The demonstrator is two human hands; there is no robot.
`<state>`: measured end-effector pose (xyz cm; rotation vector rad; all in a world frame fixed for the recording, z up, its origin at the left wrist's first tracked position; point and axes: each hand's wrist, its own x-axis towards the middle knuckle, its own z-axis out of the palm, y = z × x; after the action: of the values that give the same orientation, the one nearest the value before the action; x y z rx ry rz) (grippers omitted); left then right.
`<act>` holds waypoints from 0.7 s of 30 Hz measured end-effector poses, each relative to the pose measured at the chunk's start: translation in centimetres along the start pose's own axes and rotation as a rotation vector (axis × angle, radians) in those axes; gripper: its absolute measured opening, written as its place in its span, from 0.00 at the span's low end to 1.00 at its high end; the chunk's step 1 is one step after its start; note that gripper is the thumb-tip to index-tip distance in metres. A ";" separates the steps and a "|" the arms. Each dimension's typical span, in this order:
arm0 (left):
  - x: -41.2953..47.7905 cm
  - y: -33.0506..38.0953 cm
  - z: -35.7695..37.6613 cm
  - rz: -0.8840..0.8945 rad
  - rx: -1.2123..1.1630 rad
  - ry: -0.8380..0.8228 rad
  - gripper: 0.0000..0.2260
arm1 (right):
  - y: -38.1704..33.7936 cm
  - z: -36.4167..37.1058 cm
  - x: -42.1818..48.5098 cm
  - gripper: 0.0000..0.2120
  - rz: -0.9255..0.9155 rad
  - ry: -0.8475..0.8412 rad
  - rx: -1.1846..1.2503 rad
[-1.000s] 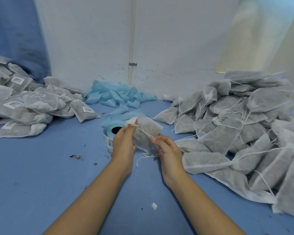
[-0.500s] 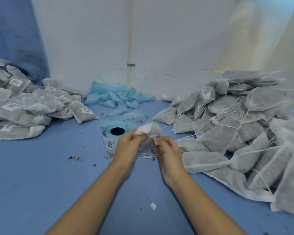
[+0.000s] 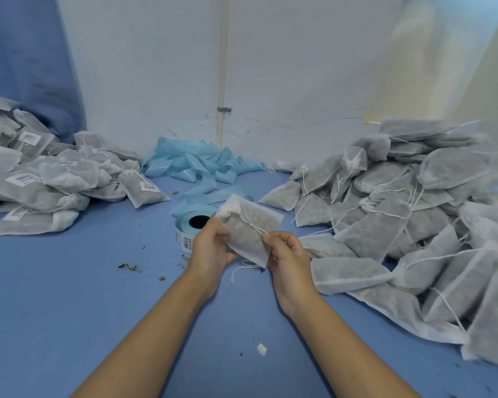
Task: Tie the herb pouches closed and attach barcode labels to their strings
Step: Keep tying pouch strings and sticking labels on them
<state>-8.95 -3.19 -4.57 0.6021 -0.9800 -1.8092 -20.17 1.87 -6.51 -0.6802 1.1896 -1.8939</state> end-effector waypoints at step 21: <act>0.3 -0.4 0.3 0.137 0.015 0.248 0.05 | 0.1 0.5 -1.2 0.07 -0.172 -0.209 -0.346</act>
<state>-9.47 -3.27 -4.74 0.7317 -0.8454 -1.5652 -19.16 2.59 -6.40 -1.1706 1.3708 -1.7157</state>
